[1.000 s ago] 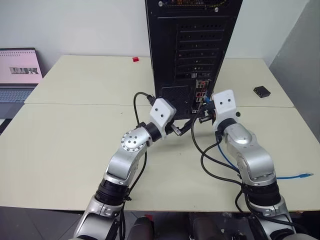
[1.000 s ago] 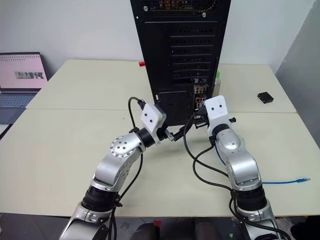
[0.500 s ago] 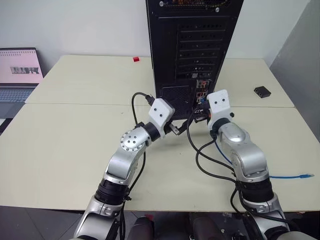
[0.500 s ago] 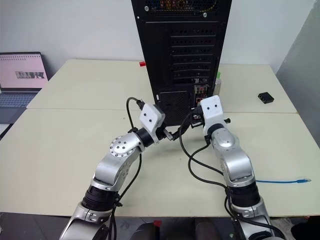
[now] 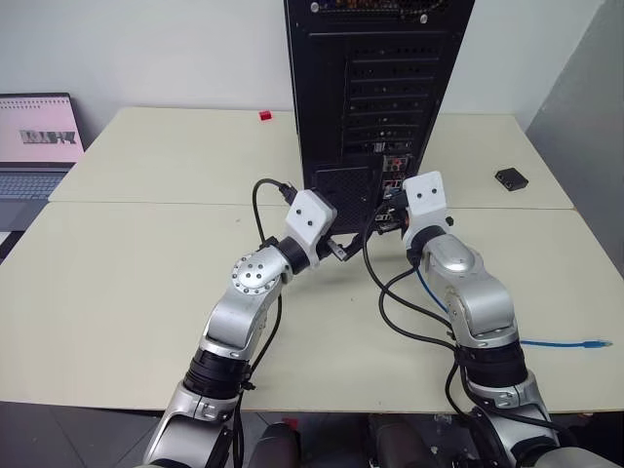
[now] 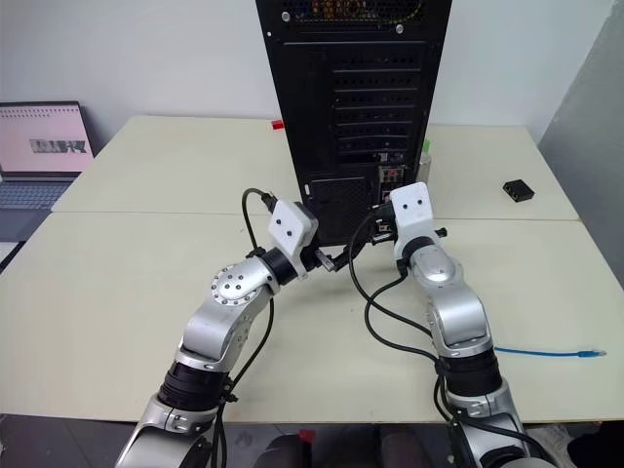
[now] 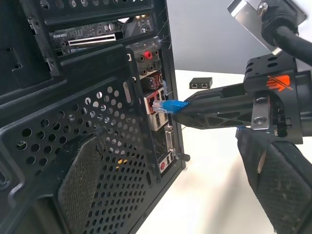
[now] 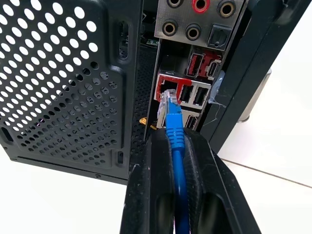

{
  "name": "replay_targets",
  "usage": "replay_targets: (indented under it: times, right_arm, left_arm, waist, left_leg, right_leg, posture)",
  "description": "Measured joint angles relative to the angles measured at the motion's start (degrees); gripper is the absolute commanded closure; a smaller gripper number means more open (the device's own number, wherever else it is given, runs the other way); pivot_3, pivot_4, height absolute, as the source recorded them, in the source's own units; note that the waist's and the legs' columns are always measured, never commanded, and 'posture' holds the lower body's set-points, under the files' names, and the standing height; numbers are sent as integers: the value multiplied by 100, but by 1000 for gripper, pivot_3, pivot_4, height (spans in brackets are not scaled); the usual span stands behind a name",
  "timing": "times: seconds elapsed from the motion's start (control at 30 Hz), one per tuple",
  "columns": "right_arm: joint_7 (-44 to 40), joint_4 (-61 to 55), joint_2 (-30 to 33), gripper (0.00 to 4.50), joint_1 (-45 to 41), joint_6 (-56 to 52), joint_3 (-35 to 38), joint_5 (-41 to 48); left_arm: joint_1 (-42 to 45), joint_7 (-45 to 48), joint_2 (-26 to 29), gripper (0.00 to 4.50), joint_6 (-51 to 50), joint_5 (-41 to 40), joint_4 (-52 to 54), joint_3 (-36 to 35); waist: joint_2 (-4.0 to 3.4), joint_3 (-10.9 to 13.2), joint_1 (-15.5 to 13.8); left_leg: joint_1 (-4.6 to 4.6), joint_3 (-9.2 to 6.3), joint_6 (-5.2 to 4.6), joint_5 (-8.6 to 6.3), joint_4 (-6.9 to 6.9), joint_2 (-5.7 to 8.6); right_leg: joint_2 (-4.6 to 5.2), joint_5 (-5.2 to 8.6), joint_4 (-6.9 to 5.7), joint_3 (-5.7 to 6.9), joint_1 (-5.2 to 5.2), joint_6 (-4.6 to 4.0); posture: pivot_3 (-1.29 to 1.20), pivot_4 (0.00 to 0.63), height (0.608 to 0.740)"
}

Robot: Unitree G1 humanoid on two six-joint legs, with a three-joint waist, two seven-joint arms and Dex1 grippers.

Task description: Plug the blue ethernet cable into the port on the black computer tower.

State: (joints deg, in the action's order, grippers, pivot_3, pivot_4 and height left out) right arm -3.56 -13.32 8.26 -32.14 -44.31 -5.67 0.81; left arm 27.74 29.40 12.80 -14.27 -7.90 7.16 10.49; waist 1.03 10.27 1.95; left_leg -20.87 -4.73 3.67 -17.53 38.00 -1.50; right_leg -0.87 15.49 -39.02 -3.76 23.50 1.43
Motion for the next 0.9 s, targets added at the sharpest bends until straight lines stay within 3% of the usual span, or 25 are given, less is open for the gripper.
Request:
replay_targets:
  times: [0.9]
  right_arm:
    - [-47, 75, -146, 4500, -68, -56, 131, 78]
  left_arm:
    - [-89, 382, 114, 0, 216, -225, -255, -168]
  waist:
    - [0, 0, 23]
  left_leg:
    - [2, 2, 0, 0, 0, -1]
  right_leg:
    - [-2, 0, -1, -2, 1, 0]
  posture:
    - [0, 150, 740]
